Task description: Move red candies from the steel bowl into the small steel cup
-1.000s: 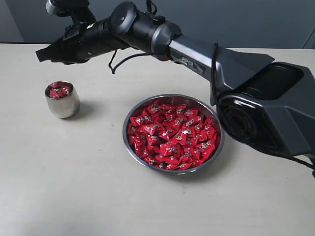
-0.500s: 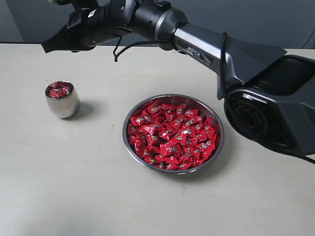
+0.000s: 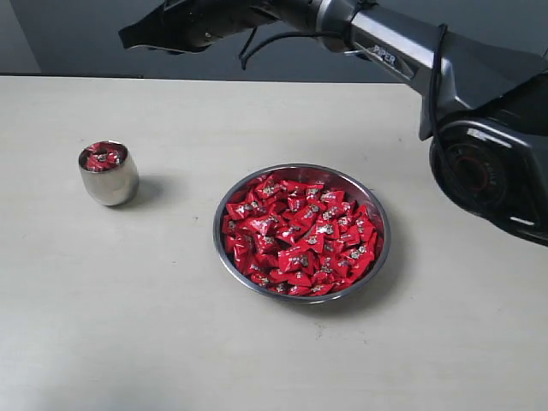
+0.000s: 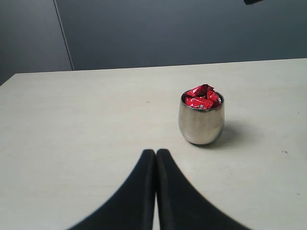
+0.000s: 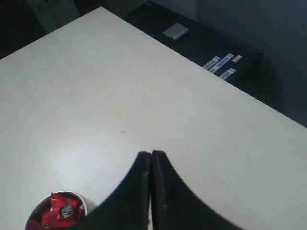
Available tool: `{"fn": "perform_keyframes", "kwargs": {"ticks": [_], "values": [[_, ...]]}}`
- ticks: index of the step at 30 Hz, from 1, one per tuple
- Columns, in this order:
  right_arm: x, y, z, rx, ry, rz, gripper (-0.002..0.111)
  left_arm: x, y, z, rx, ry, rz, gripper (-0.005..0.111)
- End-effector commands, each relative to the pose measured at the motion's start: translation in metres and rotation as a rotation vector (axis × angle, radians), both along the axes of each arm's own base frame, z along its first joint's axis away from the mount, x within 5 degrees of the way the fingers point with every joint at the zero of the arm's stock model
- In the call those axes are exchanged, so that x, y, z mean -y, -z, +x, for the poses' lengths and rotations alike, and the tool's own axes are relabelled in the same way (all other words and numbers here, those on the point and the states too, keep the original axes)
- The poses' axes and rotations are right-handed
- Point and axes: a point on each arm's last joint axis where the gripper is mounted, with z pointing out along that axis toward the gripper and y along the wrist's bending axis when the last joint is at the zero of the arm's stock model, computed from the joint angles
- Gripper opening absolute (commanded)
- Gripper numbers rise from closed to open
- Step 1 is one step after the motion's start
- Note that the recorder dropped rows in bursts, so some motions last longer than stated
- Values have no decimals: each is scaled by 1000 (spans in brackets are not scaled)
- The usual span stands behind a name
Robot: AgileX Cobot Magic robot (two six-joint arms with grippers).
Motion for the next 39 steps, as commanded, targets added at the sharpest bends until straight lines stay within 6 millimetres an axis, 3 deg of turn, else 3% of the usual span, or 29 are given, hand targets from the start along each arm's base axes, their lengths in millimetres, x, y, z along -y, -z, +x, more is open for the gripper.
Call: {"fn": "perform_keyframes", "kwargs": {"ticks": [1,5,6,8,11,15,17,21,27,39], "values": [[24,-2,11,-14,101,3,-1,0,1,0,3,-1,-4,0],[46,1,10,28,179,-28,-1,0,1,0,3,-1,-4,0],[63,-3,6,69,259,3,-1,0,1,0,3,-1,-4,0],[78,-7,-4,119,297,2,-1,0,1,0,3,-1,-4,0],[115,-6,-33,245,319,-80,-1,0,1,0,3,-1,-4,0],[188,-3,-66,278,435,-140,-1,0,1,0,3,-1,-4,0],[228,-9,-95,270,486,-154,-1,0,1,0,3,-1,-4,0],[271,-33,-137,295,563,-90,-1,0,1,0,3,-1,-4,0],[282,-49,-170,220,494,-64,-1,0,1,0,3,-1,-4,0],[290,-72,-191,274,472,-24,-1,0,1,0,3,-1,-4,0]]}}
